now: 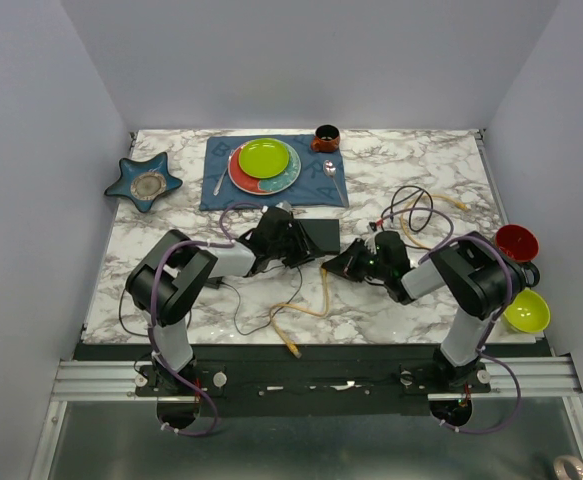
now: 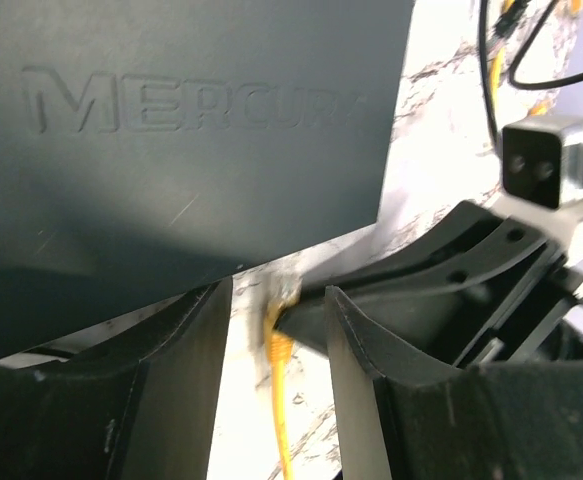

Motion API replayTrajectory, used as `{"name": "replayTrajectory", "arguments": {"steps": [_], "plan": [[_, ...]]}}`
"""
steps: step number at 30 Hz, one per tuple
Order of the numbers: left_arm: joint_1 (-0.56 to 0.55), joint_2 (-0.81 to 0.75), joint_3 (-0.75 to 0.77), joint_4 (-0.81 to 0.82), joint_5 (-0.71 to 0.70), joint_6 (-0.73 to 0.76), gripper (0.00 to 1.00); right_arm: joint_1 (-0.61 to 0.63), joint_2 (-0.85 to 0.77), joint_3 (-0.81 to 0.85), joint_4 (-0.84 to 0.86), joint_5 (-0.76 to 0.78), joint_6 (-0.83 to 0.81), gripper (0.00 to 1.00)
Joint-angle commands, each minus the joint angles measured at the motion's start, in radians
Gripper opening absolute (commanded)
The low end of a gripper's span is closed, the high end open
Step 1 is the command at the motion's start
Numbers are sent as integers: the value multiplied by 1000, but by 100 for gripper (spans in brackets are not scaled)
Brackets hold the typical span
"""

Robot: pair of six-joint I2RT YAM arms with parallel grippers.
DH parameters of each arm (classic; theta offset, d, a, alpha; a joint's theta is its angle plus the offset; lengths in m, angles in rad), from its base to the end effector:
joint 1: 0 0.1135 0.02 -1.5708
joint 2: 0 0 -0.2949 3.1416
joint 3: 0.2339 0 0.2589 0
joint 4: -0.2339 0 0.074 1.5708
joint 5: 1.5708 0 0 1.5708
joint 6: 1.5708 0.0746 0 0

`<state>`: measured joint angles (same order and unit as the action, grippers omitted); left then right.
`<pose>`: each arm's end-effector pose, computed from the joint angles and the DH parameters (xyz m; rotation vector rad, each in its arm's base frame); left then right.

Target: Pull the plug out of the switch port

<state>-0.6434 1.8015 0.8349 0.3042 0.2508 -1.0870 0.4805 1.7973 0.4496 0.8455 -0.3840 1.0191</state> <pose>0.3051 -0.2519 0.1375 -0.3993 2.4693 -1.1320 0.2761 0.1754 0.0996 0.3562 2.2830 1.2522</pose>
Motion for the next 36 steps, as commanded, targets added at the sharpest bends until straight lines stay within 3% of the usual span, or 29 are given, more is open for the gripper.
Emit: {"name": "replayTrajectory", "arguments": {"steps": [1, 4, 6, 9, 14, 18, 25, 32, 36], "plan": [[-2, 13, 30, 21, -8, -13, 52, 0, -10, -64, -69, -32, -53, 1], [-2, -7, 21, 24, -11, -13, 52, 0, -82, -92, -94, -20, -65, 1], [1, -65, 3, 38, -19, -13, 52, 0, -239, -103, -159, 22, -103, 1], [1, -199, -45, 30, -60, 2, 52, 3, -532, -37, -478, 172, -225, 1], [-4, -445, -166, -29, -159, -2, 53, 1, -782, 205, -981, 538, -390, 1], [-12, -647, -238, -103, -217, 2, 54, -13, -776, 372, -1193, 692, -453, 1], [-24, -820, -347, -206, -267, -2, 55, -103, -622, 621, -1407, 930, -565, 0], [-25, -907, -382, -246, -271, -2, 55, -367, -664, 690, -1427, 786, -450, 1], [-25, -921, -398, -257, -278, -10, 55, -502, -552, 780, -1485, 806, -386, 0]]}}
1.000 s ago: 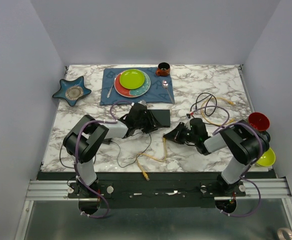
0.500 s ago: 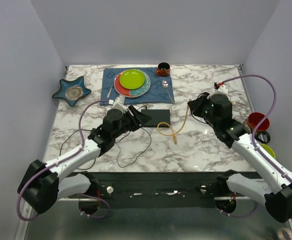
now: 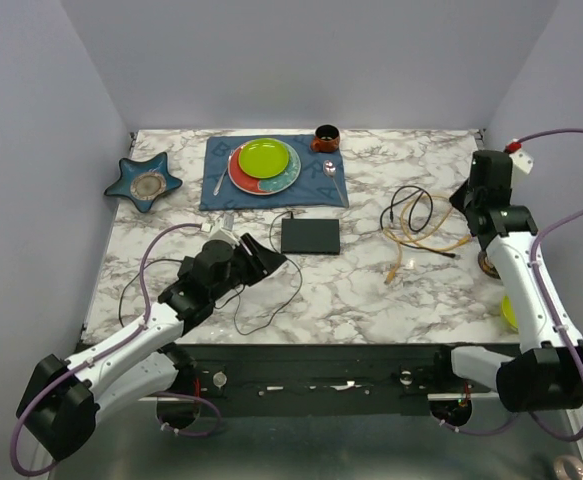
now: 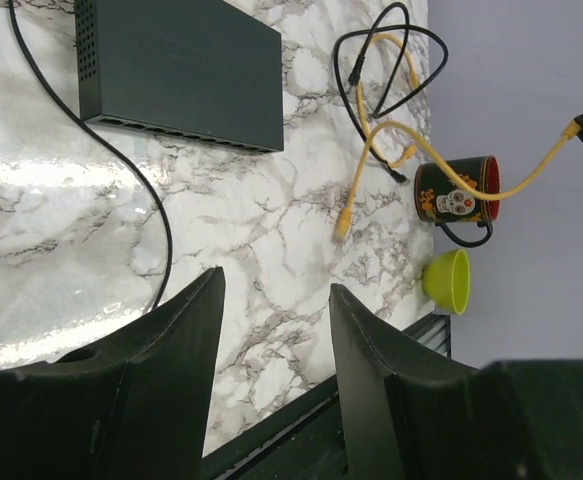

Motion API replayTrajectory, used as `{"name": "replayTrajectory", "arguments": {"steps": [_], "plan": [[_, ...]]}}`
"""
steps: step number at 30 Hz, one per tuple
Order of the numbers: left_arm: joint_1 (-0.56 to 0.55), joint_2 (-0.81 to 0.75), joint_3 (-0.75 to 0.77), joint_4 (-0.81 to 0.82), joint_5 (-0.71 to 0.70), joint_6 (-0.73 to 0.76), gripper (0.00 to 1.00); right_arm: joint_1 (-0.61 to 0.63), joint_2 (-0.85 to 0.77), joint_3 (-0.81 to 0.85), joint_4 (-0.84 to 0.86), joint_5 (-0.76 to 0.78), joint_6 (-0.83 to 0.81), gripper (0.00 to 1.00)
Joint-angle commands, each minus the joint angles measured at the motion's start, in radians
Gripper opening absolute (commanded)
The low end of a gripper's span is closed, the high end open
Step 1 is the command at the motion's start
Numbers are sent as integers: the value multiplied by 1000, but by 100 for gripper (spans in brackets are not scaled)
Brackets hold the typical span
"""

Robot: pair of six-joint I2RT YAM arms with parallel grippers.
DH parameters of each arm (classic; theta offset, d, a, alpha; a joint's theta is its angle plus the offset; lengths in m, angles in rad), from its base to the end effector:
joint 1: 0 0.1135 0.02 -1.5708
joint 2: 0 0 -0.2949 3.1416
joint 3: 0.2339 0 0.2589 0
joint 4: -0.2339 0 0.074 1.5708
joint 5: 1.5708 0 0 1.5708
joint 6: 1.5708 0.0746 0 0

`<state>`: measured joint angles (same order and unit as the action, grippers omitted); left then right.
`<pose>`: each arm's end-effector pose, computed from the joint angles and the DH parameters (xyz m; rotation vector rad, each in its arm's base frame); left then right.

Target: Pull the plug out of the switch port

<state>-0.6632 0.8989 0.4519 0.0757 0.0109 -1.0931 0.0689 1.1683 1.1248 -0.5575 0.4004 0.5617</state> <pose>0.1791 -0.1410 0.2356 -0.4468 2.0837 -1.1288 0.2777 -0.0100 0.3531 0.7324 1.9885 -0.0622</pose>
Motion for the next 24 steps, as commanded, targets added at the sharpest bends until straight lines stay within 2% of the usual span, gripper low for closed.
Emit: {"name": "replayTrajectory", "arguments": {"steps": [1, 3, 4, 7, 10, 13, 15, 21, 24], "plan": [[-6, -17, -18, -27, -37, -5, 55, -102, 114, 133, -96, 20, 55, 2], [-6, -20, -18, -28, -29, -1, 56, -109, 226, 211, -139, -14, 24, 30], [-6, -25, -18, -27, -25, 5, 60, -109, 252, 222, -159, -21, 26, 58], [-7, -52, -21, -33, -22, 33, 67, -107, 216, 154, -105, -115, 46, 79], [-7, -69, -21, -70, -63, 36, 70, -72, 140, 87, -15, -150, 69, 85], [-6, -43, -7, -100, -89, 30, 69, 43, 120, 89, -18, -172, 72, 84], [-6, -6, 5, -147, -110, 24, 67, 119, 102, 38, 27, -246, 70, 81], [-6, 34, 7, -217, -141, 7, 64, 319, 19, -193, 286, -382, 72, 66], [-6, 31, -9, -218, -166, -5, 64, 362, 89, -192, 309, -396, 61, 38]]}}
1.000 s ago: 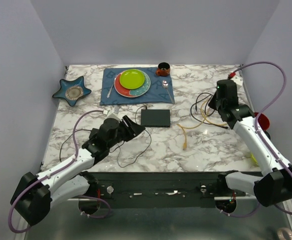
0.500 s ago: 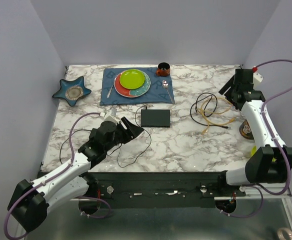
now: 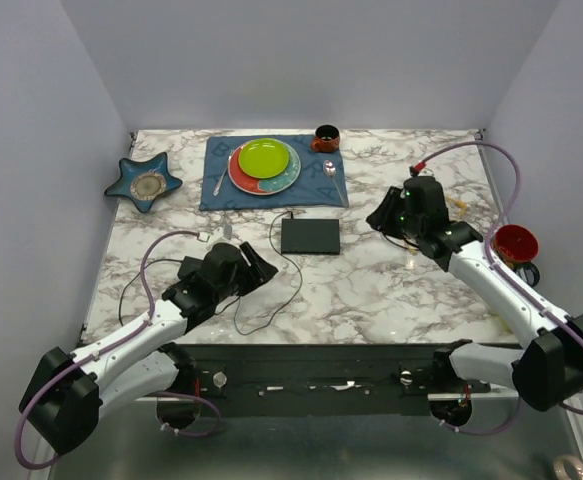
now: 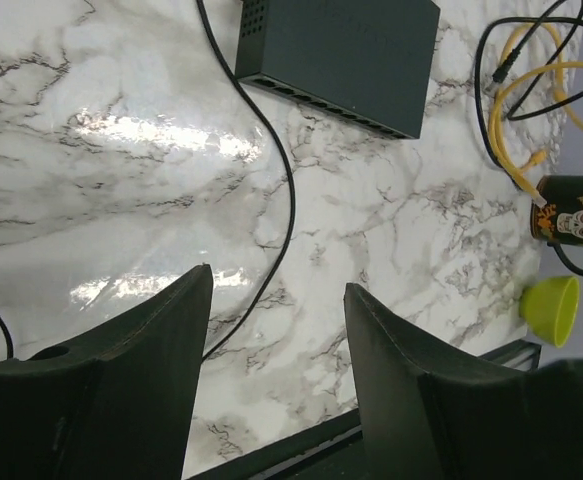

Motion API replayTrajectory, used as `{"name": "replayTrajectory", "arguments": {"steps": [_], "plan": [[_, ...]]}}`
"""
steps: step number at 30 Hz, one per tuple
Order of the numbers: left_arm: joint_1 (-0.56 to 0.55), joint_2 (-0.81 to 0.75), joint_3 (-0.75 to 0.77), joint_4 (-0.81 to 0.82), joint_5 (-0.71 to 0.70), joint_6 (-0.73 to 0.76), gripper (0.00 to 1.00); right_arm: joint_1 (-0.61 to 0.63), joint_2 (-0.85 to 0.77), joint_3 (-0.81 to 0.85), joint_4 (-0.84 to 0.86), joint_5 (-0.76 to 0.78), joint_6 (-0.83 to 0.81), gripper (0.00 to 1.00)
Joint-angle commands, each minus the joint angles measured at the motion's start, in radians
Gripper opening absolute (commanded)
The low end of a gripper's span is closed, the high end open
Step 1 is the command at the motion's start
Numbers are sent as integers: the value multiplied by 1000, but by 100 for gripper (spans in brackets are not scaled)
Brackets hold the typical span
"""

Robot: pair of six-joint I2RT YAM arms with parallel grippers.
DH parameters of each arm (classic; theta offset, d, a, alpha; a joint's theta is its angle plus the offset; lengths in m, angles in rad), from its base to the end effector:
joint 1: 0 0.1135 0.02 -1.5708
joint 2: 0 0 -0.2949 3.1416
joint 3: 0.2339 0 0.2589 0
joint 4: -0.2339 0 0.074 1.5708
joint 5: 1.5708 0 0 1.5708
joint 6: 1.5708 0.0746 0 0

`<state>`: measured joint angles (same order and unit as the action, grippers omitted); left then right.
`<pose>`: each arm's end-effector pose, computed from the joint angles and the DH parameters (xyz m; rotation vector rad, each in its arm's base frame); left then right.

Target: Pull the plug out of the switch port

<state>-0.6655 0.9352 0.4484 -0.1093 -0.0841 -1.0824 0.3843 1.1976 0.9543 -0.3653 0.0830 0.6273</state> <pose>0.1756 -0.1299 0.2028 -0.5285 2.2497 -0.8766 0.2740 0.1041 0.3009 0.3165 2.1956 0.4803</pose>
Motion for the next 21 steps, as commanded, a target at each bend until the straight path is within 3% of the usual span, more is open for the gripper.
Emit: {"name": "replayTrajectory", "arguments": {"steps": [1, 8, 14, 21], "plan": [[-3, 0, -5, -33, -75, -19, 64, 57, 83, -16, 118, -78, -12, 27], [29, 138, 96, 8, -157, -44, 64, 94, 233, -38, 189, -115, 22, 0], [115, 381, 297, 57, -204, 31, 63, 99, 304, -81, 230, -130, 31, 0], [155, 721, 577, 77, -131, 185, 59, 126, 304, -170, 304, -180, 43, 0]]}}
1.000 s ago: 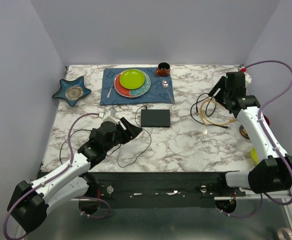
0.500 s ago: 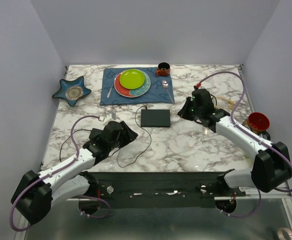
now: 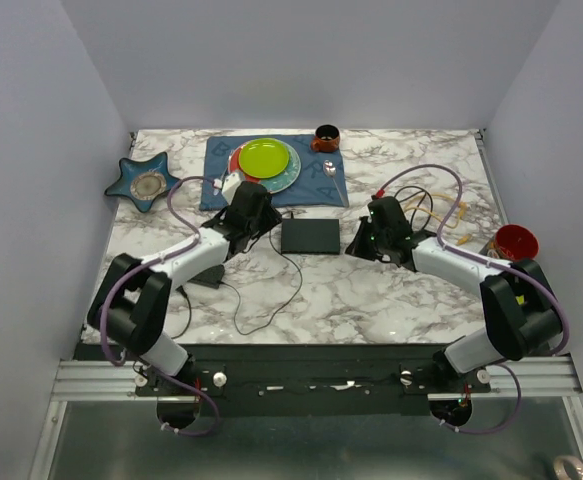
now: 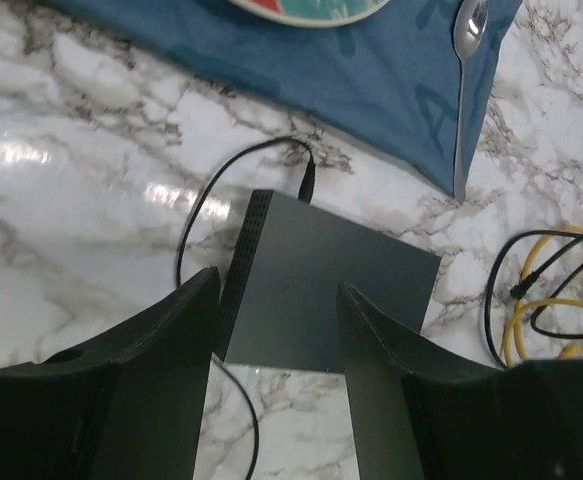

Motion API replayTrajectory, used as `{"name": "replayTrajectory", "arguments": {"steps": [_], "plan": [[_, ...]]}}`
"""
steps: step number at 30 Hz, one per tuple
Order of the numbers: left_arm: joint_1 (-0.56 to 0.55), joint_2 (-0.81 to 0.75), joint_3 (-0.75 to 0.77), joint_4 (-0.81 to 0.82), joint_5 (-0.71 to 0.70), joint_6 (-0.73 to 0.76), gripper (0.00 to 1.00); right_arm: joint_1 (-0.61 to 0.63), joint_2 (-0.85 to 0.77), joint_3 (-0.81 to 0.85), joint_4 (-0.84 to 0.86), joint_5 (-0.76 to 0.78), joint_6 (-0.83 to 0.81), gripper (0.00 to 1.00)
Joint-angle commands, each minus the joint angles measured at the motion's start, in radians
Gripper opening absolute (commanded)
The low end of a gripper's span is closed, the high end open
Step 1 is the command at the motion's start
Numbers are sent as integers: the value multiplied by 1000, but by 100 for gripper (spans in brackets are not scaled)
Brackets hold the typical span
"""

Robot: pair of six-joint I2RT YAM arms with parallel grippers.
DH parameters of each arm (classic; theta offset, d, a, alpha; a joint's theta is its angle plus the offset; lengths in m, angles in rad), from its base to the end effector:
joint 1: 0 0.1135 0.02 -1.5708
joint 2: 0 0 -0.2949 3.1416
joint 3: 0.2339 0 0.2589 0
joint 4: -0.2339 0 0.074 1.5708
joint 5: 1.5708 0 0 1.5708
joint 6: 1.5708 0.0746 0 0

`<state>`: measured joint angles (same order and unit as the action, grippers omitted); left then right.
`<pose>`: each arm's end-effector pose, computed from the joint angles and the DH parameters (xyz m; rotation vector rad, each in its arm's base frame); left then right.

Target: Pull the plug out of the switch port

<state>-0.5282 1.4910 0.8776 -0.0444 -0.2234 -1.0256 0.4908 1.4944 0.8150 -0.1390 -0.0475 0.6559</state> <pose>0.3133 -0.1637 0.2218 -0.6814 2.1742 -0.6013 0.2917 0.1599 0.1876 0.1808 2.4659 0.5791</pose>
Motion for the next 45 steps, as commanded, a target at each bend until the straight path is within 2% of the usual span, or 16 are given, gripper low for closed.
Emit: {"name": "replayTrajectory", "arguments": {"steps": [1, 7, 10, 14, 18, 22, 26, 37, 39, 45], "plan": [[20, 199, 174, 11, 18, 137, 58, 23, 10, -39, 84, -48, 17, 0], [33, 357, 279, 40, 128, 156, 55, 23, 33, 12, 35, 90, 48, 0], [33, 361, 284, 25, 141, 142, 53, 15, 30, 64, 27, 139, 59, 0], [33, 230, 106, 80, 78, 40, 53, 0, 101, 212, -8, 147, 18, 0], [20, 77, -43, 115, 59, -46, 53, -9, 263, 438, -73, 120, -28, 1], [-26, -23, -144, 120, 70, -83, 52, -12, 389, 538, -108, 112, -62, 0], [-72, -60, -233, 149, 90, -111, 52, -14, 452, 558, -111, 110, -64, 0], [-134, -38, -270, 205, 131, -120, 52, -12, 535, 563, -111, 69, -50, 0], [-139, -22, -262, 209, 136, -122, 51, -11, 524, 532, -105, 55, -35, 0], [-142, -18, -279, 201, 159, -120, 51, 60, 402, 261, -2, 5, 11, 1]]}}
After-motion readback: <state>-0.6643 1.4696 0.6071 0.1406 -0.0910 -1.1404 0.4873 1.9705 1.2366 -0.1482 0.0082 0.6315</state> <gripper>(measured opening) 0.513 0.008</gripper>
